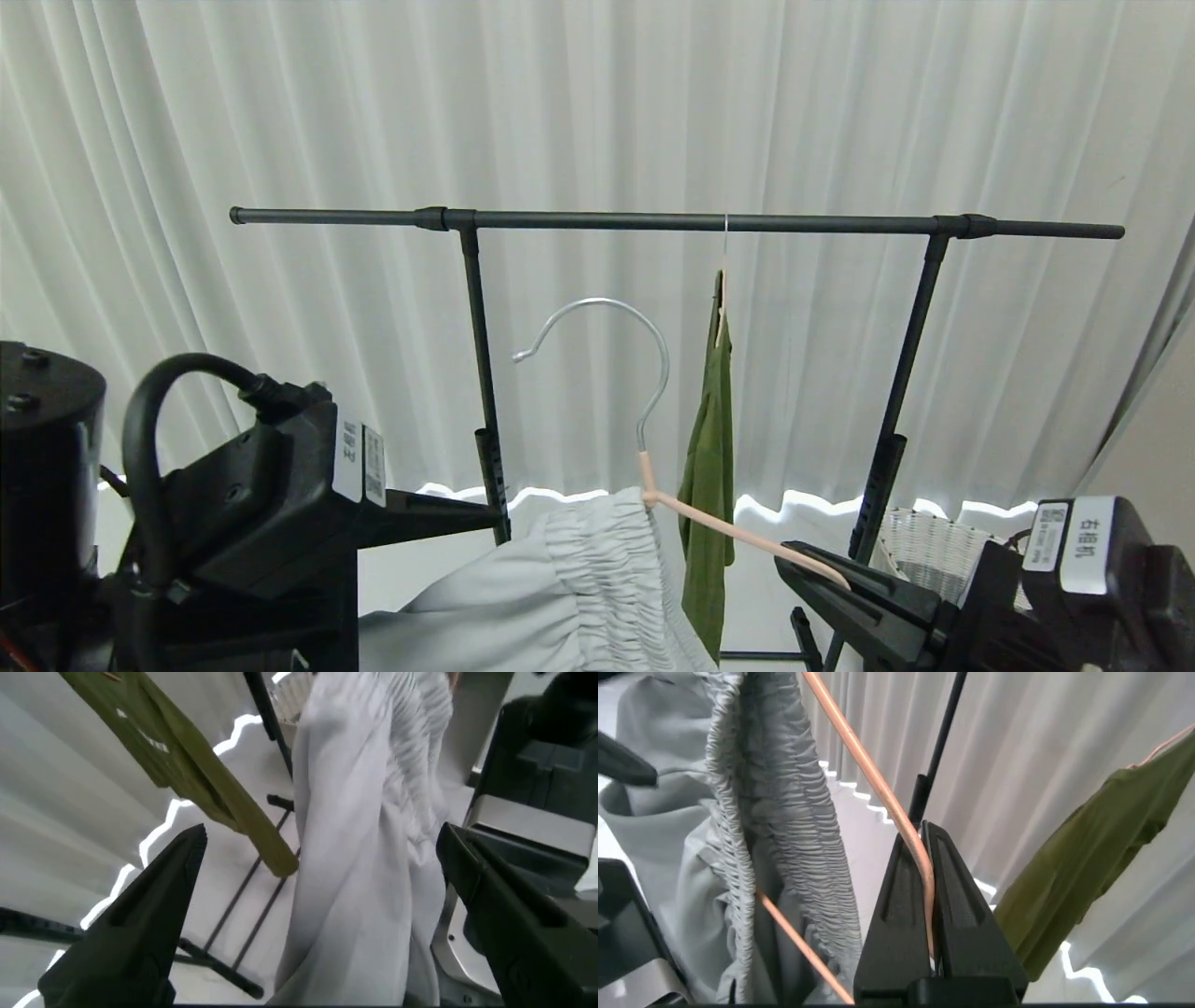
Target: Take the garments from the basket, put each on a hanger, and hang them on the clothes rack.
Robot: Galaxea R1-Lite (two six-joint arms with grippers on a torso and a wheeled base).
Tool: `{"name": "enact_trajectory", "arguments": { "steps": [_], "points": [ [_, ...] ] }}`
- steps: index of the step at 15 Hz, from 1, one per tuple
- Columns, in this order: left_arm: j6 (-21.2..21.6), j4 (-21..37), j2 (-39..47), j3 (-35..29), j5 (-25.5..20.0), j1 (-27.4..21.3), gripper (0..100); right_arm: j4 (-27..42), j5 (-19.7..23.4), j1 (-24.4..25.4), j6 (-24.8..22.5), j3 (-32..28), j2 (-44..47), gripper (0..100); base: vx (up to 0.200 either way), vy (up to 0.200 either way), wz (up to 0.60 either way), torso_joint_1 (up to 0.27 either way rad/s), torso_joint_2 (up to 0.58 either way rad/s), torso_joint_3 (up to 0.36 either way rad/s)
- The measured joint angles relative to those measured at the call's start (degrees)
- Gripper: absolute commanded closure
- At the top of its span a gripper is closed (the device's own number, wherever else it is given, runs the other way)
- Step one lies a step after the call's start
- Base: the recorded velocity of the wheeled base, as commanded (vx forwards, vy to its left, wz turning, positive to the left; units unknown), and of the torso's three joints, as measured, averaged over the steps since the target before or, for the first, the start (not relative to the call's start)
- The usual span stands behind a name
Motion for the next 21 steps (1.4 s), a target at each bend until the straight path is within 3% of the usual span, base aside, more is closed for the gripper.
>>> {"name": "enact_trajectory", "arguments": {
  "steps": [3, 4, 14, 15, 21],
  "points": [
    [0.1, 0.0, 0.3, 1.7, -0.1, 0.0, 0, 0.1, 0.0, 0.4, -0.5, 0.1, -0.2, 100, 0.000, 0.000, 0.00, 0.000, 0.00, 0.000],
    [0.1, 0.0, 0.5, 1.8, -0.2, 0.0, 100, 0.1, 0.0, 0.8, -0.7, 0.1, -0.2, 100, 0.000, 0.000, 0.00, 0.000, 0.00, 0.000],
    [0.1, -0.2, 1.1, 3.6, 0.1, -0.1, 100, -1.5, 0.0, 1.5, -1.3, -0.1, -0.1, 100, 0.000, 0.000, 0.00, 0.000, 0.00, 0.000],
    [0.1, -0.2, 1.1, 3.6, 0.2, -0.1, 100, -1.6, 0.1, 1.5, -1.4, -0.1, -0.1, 0, 0.000, 0.000, 0.00, 0.000, 0.00, 0.000],
    [0.7, -0.1, 1.1, 4.3, 2.9, 0.1, 100, -2.0, 0.2, 1.4, -1.7, 0.1, -0.4, 0, 0.000, 0.000, 0.00, 0.000, 0.00, 0.000]
  ]
}}
